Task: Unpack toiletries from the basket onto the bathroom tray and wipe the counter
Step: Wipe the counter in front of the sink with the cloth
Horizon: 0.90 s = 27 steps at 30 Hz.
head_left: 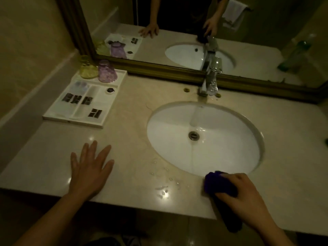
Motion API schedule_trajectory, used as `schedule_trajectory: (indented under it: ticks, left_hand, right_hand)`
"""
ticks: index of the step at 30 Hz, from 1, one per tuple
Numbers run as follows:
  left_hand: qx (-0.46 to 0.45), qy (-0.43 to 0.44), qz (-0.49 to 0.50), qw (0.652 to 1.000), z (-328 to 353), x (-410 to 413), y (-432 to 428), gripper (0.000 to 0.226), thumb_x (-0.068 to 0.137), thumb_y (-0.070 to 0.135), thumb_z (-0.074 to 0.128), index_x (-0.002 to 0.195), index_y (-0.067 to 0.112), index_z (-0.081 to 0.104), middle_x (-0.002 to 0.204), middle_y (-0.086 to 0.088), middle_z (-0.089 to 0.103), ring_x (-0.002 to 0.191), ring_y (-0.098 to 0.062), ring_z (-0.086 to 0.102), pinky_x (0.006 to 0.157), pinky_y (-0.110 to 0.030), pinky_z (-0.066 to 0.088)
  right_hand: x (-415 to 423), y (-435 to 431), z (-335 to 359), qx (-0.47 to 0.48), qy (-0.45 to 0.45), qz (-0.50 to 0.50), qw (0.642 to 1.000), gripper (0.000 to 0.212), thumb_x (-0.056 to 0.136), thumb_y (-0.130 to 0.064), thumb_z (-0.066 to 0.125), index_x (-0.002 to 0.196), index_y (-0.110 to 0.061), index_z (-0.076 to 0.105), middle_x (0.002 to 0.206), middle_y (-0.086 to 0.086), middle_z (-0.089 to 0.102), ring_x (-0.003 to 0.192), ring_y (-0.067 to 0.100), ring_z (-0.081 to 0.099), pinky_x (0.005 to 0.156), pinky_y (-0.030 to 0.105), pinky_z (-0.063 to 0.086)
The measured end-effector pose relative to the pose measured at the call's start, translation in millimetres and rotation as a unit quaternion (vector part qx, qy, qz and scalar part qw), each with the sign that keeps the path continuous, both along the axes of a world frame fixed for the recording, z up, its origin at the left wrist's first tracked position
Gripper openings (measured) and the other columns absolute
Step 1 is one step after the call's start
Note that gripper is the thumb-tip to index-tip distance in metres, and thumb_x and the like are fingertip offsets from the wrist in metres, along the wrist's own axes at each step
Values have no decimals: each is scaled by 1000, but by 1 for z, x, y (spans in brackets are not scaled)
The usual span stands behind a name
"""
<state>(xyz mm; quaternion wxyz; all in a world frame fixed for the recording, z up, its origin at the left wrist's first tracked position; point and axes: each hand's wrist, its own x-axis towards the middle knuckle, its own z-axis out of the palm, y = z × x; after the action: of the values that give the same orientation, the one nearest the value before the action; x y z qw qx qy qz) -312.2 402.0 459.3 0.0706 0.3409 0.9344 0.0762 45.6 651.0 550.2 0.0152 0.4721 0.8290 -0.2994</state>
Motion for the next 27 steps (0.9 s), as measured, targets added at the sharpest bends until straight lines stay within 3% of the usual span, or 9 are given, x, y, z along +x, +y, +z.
schedule_trajectory:
  ticks: [3, 6, 8, 12, 15, 17, 21, 25, 27]
  left_hand:
    - [0, 11, 5, 1000, 5, 8, 3, 66, 90, 62, 16, 152, 41, 23, 163, -7, 12, 149, -26, 1, 116, -52, -9]
    - [-10, 9, 13, 1000, 9, 10, 6, 59, 95, 58, 22, 151, 41, 24, 163, -6, 11, 149, -25, 0, 117, -52, -8]
    - [-15, 9, 16, 1000, 9, 10, 7, 54, 99, 53, 30, 151, 41, 24, 164, -5, 10, 149, -25, -1, 117, -53, -6]
    - [-11, 17, 17, 1000, 7, 9, 7, 51, 100, 48, 34, 150, 41, 27, 163, -6, 13, 148, -24, 2, 117, -52, -4]
    - [-16, 22, 19, 999, 5, 8, 6, 51, 99, 49, 30, 150, 42, 26, 163, -5, 13, 148, -24, 3, 117, -53, -2]
    - [-9, 28, 15, 999, 4, 7, 5, 55, 96, 53, 24, 149, 42, 28, 162, -6, 16, 148, -26, 5, 116, -54, -1]
    - [-12, 29, 8, 999, 0, 7, 5, 62, 91, 57, 19, 149, 40, 28, 162, -8, 18, 148, -28, 5, 115, -55, -4]
    - [-19, 24, 5, 1000, -4, 6, 6, 54, 99, 50, 28, 152, 40, 24, 163, -9, 12, 148, -29, 1, 115, -55, -6]
    - [-24, 16, 2, 1000, -3, 4, 4, 54, 100, 50, 28, 152, 42, 20, 164, -7, 10, 149, -27, 0, 116, -53, -7]
  right_hand:
    - [21, -16, -34, 41, -49, 61, 996, 82, 71, -85, 47, 144, -51, 30, 158, -14, 20, 140, 19, 30, 113, 41, 34]
    - [16, -36, -63, 107, -15, 81, 991, 85, 80, -85, 23, 152, -44, 10, 164, -9, -8, 151, 22, -2, 121, 46, 10]
    - [-2, -47, -73, 151, -25, 95, 984, 81, 85, -80, 16, 153, -39, 1, 164, -4, -16, 151, 25, -12, 121, 47, 5]
    - [-44, -67, -80, 176, 6, 128, 976, 68, 95, -68, 20, 154, -35, 15, 165, 3, 1, 151, 27, 2, 120, 46, 13]
    - [-26, -56, -84, 232, 30, 140, 962, 57, 95, -46, 49, 147, -23, 42, 159, 9, 30, 144, 30, 31, 115, 47, 32]
    - [2, -35, -88, 251, 35, 66, 965, 56, 89, -30, 66, 141, -15, 51, 154, 14, 38, 137, 36, 41, 108, 52, 41]
    - [8, -26, -94, 238, 32, -93, 966, 54, 94, -25, 60, 144, -11, 46, 155, 17, 33, 140, 39, 34, 109, 59, 36]
    - [-70, -88, -92, 205, 31, 9, 978, 60, 98, -50, 39, 152, -27, 28, 163, 5, 15, 149, 30, 15, 119, 48, 20]
    - [-94, -104, -88, 184, 38, 58, 981, 58, 100, -47, 36, 153, -27, 25, 163, 5, 15, 149, 27, 15, 120, 43, 20]
